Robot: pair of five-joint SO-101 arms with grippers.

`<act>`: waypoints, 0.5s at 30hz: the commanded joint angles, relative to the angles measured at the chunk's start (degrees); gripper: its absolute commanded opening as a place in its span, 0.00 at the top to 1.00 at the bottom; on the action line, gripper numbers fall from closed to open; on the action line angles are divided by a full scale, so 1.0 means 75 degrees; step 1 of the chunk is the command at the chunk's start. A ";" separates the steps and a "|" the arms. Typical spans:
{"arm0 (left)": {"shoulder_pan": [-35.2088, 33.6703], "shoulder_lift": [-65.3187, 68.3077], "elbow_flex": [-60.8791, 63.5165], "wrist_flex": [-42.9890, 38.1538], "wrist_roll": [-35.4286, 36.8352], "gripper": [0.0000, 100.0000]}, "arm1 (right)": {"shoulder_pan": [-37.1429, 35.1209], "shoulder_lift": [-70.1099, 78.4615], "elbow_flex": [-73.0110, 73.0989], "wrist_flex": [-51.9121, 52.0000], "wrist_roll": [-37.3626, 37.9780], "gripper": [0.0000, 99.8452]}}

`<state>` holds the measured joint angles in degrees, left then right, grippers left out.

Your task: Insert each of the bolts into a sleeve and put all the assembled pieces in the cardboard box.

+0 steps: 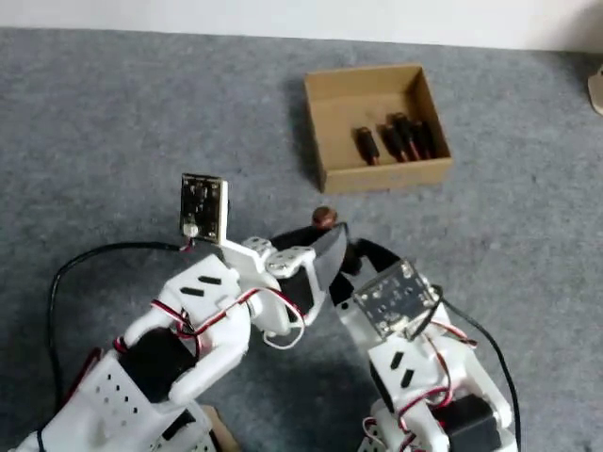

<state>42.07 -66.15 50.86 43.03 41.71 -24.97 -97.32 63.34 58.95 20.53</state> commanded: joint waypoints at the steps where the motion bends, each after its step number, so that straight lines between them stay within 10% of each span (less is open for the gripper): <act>1: 0.0510 -0.0135 -0.0311 0.0305 -0.0094 0.99 | 0.0404 -0.0064 0.0158 -0.0592 0.0012 1.00; 15: 0.0604 -0.0123 -0.0111 0.0551 -0.0973 0.88 | 0.0381 -0.0064 0.0287 -0.0615 0.0012 1.00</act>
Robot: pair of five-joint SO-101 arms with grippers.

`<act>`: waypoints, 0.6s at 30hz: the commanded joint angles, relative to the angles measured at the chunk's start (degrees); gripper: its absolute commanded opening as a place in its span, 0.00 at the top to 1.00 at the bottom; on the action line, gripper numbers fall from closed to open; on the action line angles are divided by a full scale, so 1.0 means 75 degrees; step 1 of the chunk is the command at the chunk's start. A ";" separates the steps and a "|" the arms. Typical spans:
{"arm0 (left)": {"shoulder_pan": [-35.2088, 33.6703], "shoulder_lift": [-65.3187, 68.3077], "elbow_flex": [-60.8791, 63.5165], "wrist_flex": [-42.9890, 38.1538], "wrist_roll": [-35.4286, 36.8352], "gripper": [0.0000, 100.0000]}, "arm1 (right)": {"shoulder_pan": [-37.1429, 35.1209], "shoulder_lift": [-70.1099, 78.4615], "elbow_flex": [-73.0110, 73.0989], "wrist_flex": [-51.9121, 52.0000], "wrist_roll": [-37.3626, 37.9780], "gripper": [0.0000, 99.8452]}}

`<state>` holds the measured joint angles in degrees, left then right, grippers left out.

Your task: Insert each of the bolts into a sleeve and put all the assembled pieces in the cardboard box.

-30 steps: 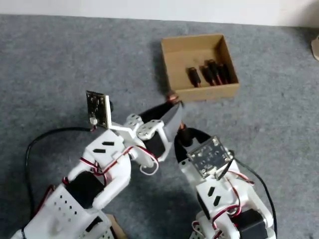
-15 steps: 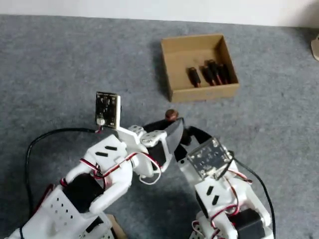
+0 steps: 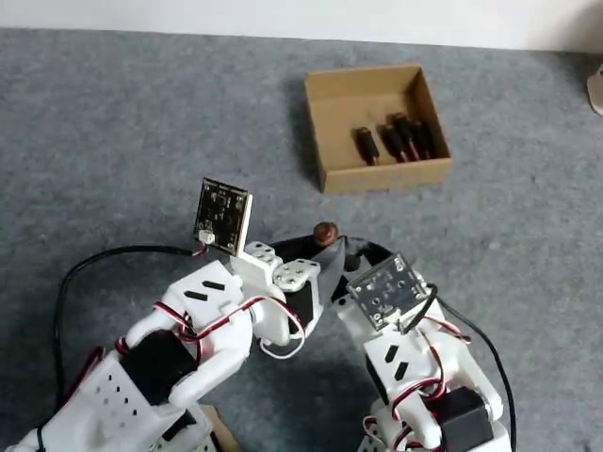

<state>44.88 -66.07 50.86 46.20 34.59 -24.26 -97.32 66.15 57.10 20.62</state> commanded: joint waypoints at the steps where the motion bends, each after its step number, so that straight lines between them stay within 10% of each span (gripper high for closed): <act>1: 0.0205 -0.0135 -0.0018 0.0059 -0.0023 0.83 | 0.0287 -0.0064 -0.0088 -0.0369 0.0000 1.00; 6: 0.0205 -0.0123 0.0522 -0.0399 -0.0023 0.66 | 0.0275 -0.0064 -0.0088 -0.0358 0.0000 1.00; 18: -0.1061 -0.0147 0.0533 -0.0492 -0.0129 0.68 | 0.0275 -0.0076 -0.0053 -0.0346 0.0000 1.00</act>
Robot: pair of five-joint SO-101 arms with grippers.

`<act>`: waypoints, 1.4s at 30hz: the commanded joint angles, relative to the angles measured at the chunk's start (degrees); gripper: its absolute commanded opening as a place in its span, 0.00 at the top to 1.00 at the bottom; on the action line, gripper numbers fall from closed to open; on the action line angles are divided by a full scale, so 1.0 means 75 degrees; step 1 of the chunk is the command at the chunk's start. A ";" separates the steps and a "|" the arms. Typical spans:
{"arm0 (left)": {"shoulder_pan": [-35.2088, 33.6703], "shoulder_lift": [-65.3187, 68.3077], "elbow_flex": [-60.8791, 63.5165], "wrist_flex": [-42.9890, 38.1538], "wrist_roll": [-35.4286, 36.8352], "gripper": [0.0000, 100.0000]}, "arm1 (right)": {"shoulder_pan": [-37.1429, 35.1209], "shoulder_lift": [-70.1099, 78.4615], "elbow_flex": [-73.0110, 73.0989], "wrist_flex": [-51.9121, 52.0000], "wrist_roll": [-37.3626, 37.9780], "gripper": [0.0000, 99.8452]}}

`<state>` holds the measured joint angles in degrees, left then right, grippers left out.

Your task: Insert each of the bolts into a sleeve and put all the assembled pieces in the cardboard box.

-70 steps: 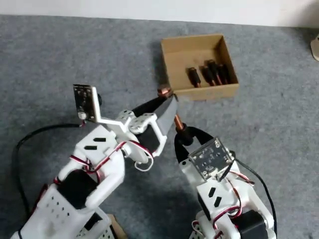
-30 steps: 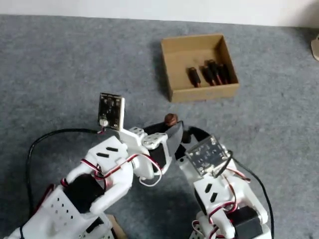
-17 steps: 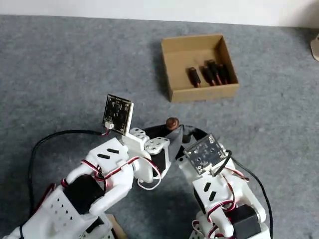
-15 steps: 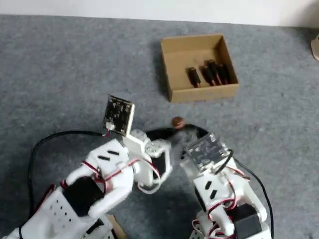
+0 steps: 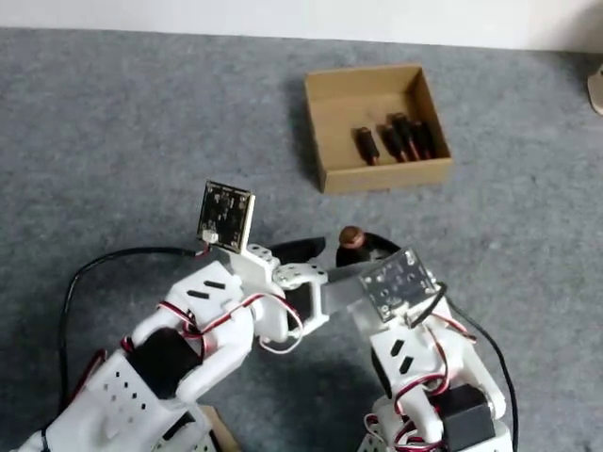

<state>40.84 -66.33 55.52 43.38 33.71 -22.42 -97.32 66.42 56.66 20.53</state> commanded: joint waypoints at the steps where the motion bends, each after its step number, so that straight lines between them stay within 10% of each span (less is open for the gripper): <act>1: -0.0709 -0.0111 -0.0111 -0.0117 -0.0012 0.68 | 0.0029 -0.0076 -0.0088 -0.0287 0.0012 1.00; 24: -0.3042 -0.0088 -0.0322 -0.1430 0.0000 0.68 | 0.0463 0.0018 0.0229 -0.0334 0.0012 1.00; 42: -0.3136 -0.0100 0.2327 -0.1266 0.0000 0.68 | 0.0510 0.2174 -0.0592 -0.0791 -0.0176 1.00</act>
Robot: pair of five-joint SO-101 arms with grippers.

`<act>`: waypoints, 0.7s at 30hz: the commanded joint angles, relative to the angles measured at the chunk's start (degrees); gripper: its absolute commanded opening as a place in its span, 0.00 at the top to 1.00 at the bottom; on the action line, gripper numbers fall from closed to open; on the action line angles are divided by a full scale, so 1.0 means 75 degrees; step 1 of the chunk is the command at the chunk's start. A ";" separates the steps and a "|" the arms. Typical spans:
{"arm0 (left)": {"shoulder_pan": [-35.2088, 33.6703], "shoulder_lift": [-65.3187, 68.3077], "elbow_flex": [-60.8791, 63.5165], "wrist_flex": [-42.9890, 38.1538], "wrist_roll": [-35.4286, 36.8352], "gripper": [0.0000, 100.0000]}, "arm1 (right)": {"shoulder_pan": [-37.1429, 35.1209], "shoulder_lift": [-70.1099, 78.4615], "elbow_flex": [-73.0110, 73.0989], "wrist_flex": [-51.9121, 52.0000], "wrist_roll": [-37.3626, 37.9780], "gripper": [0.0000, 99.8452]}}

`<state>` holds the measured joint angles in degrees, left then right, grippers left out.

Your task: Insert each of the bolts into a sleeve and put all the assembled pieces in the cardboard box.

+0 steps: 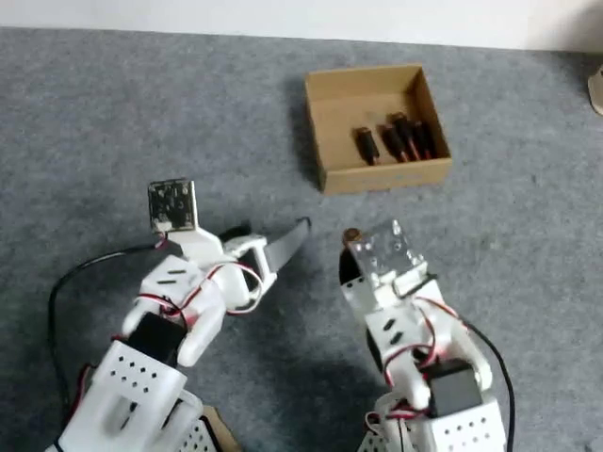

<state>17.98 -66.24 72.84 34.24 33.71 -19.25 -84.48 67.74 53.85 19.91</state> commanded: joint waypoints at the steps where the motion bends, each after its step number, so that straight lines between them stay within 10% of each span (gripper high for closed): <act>1: -0.0088 -0.0111 0.0041 -0.0047 0.0000 0.68 | 0.0088 0.0627 -0.0885 -0.0463 -0.0105 1.00; 21: -0.0076 -0.0064 0.1143 -0.1536 -0.0059 0.68 | 0.0568 0.4929 -0.4261 -0.1143 -0.0059 1.00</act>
<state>17.98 -66.24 81.80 23.87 33.71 -15.91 -51.08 43.03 47.08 19.74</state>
